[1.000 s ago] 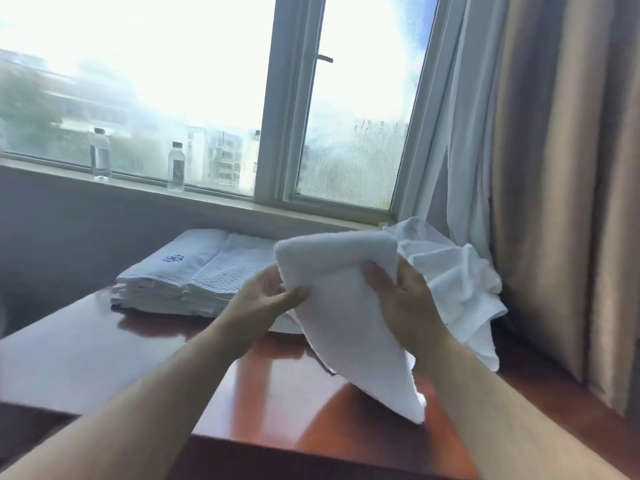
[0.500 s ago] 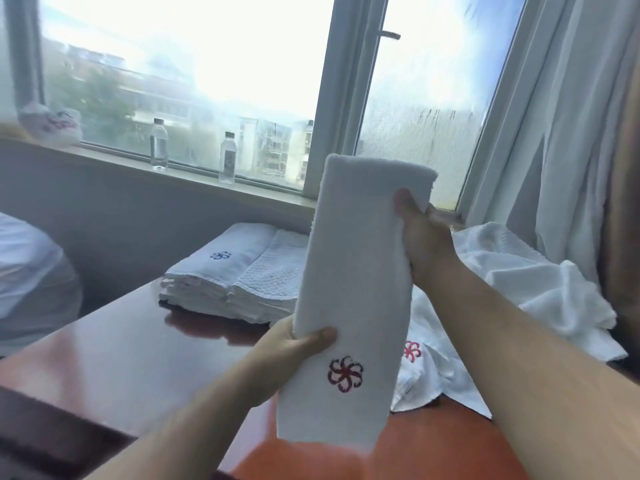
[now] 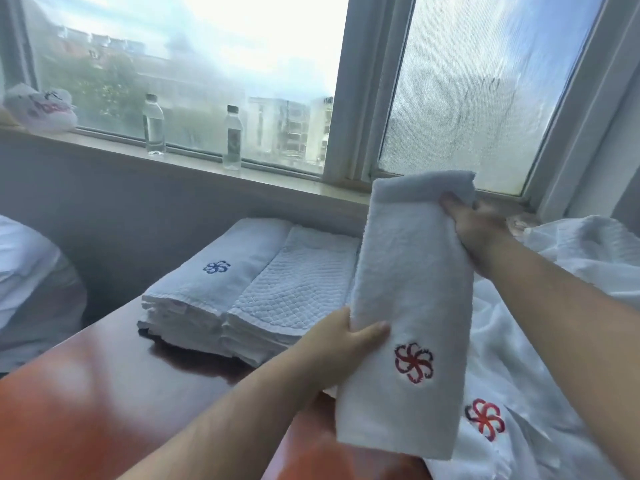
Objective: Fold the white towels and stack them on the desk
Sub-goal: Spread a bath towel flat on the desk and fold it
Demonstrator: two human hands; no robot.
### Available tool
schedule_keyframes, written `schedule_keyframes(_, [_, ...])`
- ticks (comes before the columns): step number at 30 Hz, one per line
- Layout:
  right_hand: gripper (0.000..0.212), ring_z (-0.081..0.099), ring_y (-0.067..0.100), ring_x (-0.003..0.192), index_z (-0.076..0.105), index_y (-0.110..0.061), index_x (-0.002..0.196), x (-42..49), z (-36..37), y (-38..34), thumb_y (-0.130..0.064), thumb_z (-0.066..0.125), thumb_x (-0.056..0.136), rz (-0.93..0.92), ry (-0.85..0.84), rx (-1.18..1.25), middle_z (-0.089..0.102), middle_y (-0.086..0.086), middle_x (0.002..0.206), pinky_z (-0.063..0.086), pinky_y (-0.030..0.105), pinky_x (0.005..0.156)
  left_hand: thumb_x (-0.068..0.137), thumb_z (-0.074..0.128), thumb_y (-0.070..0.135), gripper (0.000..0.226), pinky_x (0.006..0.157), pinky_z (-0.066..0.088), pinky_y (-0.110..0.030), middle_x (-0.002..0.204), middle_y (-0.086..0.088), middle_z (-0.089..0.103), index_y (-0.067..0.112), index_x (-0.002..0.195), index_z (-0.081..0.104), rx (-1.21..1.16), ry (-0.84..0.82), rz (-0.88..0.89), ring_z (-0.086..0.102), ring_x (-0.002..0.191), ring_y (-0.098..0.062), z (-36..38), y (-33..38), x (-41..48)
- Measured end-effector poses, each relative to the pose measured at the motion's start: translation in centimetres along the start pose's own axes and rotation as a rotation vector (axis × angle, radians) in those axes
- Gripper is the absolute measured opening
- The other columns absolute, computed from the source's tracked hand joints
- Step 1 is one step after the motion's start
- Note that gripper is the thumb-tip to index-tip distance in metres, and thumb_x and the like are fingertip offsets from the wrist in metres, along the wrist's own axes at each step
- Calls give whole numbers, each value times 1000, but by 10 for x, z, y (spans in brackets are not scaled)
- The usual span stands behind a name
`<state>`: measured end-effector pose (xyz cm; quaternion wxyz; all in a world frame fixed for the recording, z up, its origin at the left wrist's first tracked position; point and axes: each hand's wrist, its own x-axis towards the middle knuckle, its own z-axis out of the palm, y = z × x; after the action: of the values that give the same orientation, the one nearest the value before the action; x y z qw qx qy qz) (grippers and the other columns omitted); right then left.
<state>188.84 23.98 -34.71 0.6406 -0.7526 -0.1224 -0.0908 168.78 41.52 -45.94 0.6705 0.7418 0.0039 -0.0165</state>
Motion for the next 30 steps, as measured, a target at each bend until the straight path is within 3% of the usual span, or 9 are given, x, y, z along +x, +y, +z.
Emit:
schedule_keyframes(2, [46, 74, 19, 87, 67, -20, 121, 22, 7, 18, -53, 69, 89, 80, -13, 4, 75, -1, 107, 60, 30, 67, 79, 63, 35, 31, 92, 58, -46, 103, -1, 77, 25, 107, 70, -33, 23, -31, 74, 97, -21, 1, -1, 19])
schedule_keyframes(6, [47, 72, 29, 97, 61, -17, 126, 58, 19, 51, -50, 66, 93, 184, -37, 15, 72, 5, 112, 58, 48, 93, 97, 53, 20, 23, 92, 59, -43, 100, 0, 78, 32, 98, 72, -44, 73, -44, 75, 95, -20, -2, -4, 47])
schedule_keyframes(13, [43, 71, 22, 86, 66, -8, 110, 113, 36, 86, -45, 72, 90, 236, 14, -28, 72, 2, 98, 58, 34, 76, 99, 53, 50, 33, 93, 55, -46, 110, -2, 72, 23, 115, 64, 209, 229, -115, 69, 102, -27, -17, 16, 84])
schedule_keyframes(16, [55, 71, 31, 95, 67, 3, 118, 125, 41, 98, -45, 68, 93, 318, -10, -26, 72, 13, 109, 59, 43, 88, 101, 52, 44, 37, 96, 54, -43, 118, -11, 70, 15, 120, 65, 256, 206, -208, 67, 109, -33, -23, 18, 100])
schedule_keyframes(20, [46, 75, 35, 88, 74, -5, 107, 102, 55, 146, -47, 69, 90, 480, -205, -117, 78, 14, 96, 61, 48, 82, 98, 50, 41, 32, 79, 42, -30, 118, -5, 67, 15, 113, 63, 592, 262, -269, 61, 107, -24, -24, -7, 108])
schedule_keyframes(22, [38, 75, 31, 82, 74, -3, 103, 97, 56, 161, -38, 71, 87, 436, -130, -170, 78, 12, 94, 61, 39, 73, 95, 51, 46, 30, 77, 44, -30, 108, 4, 67, 21, 108, 61, 577, 265, -256, 62, 97, -16, -24, -12, 105])
schedule_keyframes(24, [40, 72, 31, 88, 71, -3, 105, 98, 54, 160, -37, 65, 86, 400, -49, -216, 75, 11, 100, 60, 41, 82, 94, 53, 53, 32, 67, 42, -23, 98, 13, 65, 25, 107, 61, 561, 230, -243, 59, 87, -3, -25, -13, 104])
schedule_keyframes(26, [38, 68, 27, 83, 67, -2, 101, 100, 52, 155, -37, 61, 87, 396, 1, -226, 70, 8, 94, 53, 33, 68, 93, 55, 56, 33, 61, 35, -16, 93, 18, 64, 25, 104, 61, 578, 209, -226, 56, 83, 4, -26, -13, 102])
schedule_keyframes(30, [30, 64, 29, 85, 63, -1, 102, 98, 52, 151, -28, 55, 93, 370, -12, -364, 65, 8, 92, 46, 32, 64, 89, 58, 59, 37, 64, 37, -18, 100, 19, 61, 33, 114, 54, 653, 226, -233, 54, 83, 0, -28, -10, 99])
